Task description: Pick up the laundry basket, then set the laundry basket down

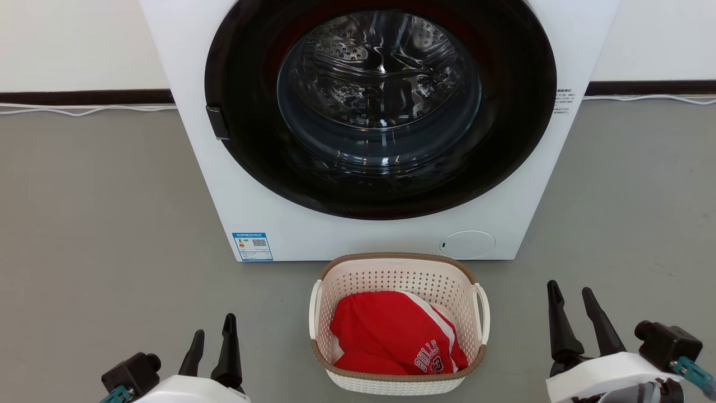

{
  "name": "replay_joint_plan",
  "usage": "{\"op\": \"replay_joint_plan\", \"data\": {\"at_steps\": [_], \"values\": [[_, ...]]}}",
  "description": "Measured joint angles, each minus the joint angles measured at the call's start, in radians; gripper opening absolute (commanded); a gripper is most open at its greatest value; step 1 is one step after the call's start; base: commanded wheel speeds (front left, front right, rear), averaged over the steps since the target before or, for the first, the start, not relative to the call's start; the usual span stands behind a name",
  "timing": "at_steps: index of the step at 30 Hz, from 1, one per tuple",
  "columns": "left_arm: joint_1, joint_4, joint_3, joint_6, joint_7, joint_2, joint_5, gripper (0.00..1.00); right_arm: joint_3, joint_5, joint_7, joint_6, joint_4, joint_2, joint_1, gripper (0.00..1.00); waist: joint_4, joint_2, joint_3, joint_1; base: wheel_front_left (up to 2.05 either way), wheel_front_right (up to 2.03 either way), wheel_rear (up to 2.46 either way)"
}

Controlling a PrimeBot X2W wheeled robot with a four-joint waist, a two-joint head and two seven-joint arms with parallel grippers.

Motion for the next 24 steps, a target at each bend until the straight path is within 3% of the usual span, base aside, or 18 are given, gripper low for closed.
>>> {"op": "replay_joint_plan", "data": {"at_steps": [24], "values": [[0.002, -0.002, -0.028, 0.028, -0.065, 0.005, 0.218, 1.00, -0.016, -0.275, -0.065, 0.000, 0.002, -0.001, 0.002, 1.00, 0.003, 0.0000, -0.003, 0.0000, 0.00, 0.00, 0.00]]}}
